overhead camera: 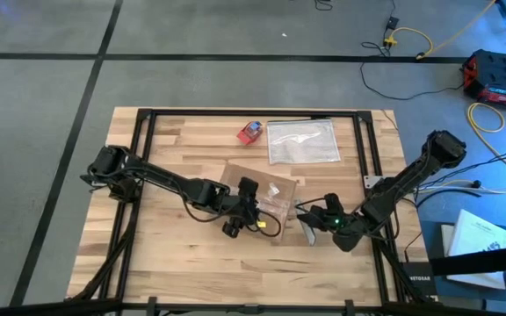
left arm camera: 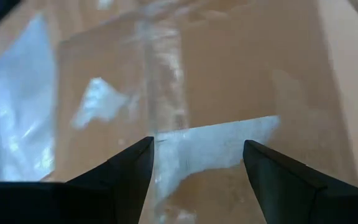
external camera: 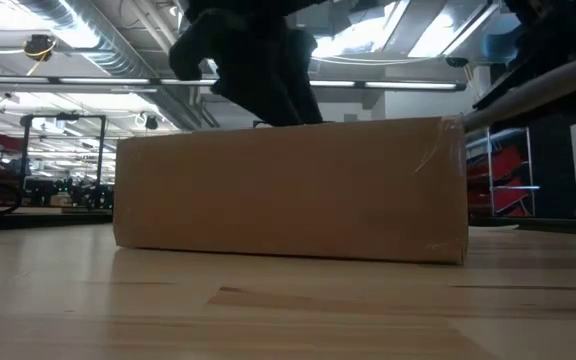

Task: Unpack boxes
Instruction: Open the box using the silver cutter

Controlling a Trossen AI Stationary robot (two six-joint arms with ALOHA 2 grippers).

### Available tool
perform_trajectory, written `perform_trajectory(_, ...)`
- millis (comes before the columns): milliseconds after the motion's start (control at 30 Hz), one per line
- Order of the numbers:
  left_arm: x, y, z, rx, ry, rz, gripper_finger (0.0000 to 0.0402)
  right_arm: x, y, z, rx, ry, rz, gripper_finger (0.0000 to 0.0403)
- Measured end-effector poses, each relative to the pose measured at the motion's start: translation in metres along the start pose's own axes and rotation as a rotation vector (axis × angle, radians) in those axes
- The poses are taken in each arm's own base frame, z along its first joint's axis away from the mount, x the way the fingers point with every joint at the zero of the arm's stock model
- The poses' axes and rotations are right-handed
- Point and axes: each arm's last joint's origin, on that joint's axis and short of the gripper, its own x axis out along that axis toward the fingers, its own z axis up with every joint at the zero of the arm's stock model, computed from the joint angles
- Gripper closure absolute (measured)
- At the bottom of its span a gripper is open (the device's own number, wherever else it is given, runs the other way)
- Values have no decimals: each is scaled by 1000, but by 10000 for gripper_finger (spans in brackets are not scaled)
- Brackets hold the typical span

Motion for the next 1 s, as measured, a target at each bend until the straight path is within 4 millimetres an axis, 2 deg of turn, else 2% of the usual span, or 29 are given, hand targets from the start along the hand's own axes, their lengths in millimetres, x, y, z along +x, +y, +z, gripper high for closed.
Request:
perform_trajectory(633,20,12,-6,-200,3,-30,167,1,-3,4,77,-45,-25,341)
perform_trajectory(1000,22,12,-5,-219,-7,-21,167,1,-5,6,62,-73,-33,341)
